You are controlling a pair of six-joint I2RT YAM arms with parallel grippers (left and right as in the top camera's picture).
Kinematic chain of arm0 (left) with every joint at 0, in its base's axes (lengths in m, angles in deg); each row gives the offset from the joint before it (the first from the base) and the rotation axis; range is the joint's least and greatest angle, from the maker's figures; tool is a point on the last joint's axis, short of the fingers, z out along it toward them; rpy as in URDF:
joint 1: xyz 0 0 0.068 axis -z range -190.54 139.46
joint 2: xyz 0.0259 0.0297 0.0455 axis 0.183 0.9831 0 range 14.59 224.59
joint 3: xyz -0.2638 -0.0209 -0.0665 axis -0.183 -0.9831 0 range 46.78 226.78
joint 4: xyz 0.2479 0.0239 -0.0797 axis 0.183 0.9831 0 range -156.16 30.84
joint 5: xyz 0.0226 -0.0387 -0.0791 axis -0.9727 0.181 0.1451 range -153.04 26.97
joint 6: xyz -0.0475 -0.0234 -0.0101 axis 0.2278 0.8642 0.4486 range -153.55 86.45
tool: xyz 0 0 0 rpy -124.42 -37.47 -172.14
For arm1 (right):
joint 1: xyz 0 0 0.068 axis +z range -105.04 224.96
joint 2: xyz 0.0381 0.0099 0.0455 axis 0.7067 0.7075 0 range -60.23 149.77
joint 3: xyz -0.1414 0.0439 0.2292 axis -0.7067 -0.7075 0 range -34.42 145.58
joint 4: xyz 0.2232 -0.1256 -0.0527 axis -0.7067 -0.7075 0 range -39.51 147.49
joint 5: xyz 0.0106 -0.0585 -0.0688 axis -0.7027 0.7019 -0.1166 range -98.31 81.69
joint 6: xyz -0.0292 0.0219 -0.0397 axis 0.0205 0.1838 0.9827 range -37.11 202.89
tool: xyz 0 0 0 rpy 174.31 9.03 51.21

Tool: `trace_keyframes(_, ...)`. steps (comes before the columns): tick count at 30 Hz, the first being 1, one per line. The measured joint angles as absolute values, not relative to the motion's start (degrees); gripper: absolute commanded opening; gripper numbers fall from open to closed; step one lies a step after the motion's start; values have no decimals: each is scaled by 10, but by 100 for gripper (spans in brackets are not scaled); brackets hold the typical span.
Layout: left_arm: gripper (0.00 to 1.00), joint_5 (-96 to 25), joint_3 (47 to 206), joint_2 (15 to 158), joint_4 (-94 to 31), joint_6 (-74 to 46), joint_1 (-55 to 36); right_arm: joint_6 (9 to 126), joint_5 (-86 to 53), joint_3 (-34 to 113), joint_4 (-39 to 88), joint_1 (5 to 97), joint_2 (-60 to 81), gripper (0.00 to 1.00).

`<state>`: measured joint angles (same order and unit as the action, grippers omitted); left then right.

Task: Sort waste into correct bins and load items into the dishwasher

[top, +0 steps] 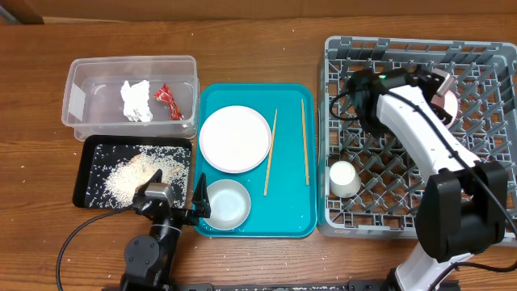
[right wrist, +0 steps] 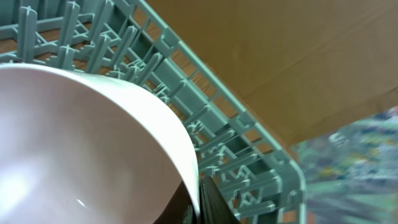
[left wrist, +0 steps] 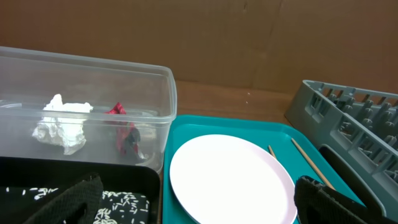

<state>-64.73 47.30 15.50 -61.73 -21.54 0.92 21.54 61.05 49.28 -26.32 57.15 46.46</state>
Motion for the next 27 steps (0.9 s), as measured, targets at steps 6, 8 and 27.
trace_keyframes(6,100,-647,473,155,-617,-215,9,259,590,493,-231,573,472,4)
trace_keyframes(8,100,-647,473,155,-617,-215,9,271,587,493,-229,576,480,4)
trace_keyframes(27,100,-647,473,155,-617,-215,9,312,621,498,-258,680,503,4)
